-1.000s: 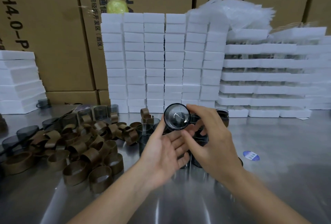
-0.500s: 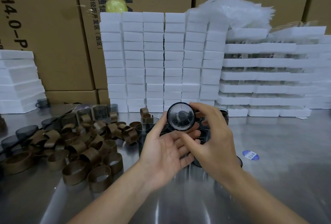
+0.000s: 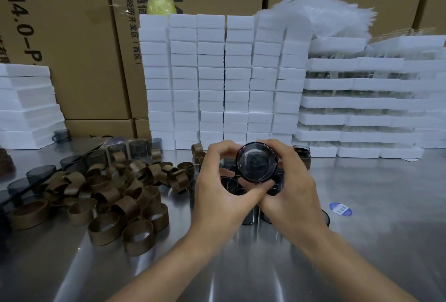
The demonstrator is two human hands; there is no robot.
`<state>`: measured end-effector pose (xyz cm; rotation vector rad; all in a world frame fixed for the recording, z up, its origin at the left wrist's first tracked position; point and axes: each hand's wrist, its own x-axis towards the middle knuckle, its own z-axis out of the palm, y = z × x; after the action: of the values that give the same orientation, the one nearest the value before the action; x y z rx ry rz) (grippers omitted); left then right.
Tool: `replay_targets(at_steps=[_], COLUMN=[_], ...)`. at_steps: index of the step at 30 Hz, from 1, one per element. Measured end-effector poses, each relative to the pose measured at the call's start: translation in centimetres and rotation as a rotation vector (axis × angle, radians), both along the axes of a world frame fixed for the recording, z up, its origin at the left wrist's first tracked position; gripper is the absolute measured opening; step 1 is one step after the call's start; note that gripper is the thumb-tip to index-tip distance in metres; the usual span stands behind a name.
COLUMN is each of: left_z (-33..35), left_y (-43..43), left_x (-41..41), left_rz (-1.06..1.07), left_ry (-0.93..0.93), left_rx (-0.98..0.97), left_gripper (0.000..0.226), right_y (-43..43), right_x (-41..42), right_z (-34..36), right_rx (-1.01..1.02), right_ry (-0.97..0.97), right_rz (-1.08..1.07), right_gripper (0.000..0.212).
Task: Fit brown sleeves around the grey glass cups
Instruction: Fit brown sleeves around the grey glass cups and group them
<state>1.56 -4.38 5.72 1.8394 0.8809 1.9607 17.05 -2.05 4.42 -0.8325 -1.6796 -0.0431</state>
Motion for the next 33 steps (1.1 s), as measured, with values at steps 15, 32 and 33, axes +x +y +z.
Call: replay_targets(at_steps=[15,32,33], left_z=[0.8,0.6,0.6], left_y=[-0.1,0.0,0.4], left_x=[0.1,0.6,0.3], left_rz=[-0.437,-0.733,-0.684], left_ry=[-0.308,-0.350,-0.343], left_rx=[-0.467,-0.548,-0.520], left_gripper=[0.032,0.057,0.058], right_y=[0.0,-1.6,-1.5], right_x=[0.3,-0.9,-0.9], right_z=[0.5,2.4,2.4], right_rx=[0.029,-0.510,-0.581], right_ry=[-0.242,0.573,0.573], right_rz=[0.098,0.459,0.495], right_gripper=[0.084,0.046,0.049])
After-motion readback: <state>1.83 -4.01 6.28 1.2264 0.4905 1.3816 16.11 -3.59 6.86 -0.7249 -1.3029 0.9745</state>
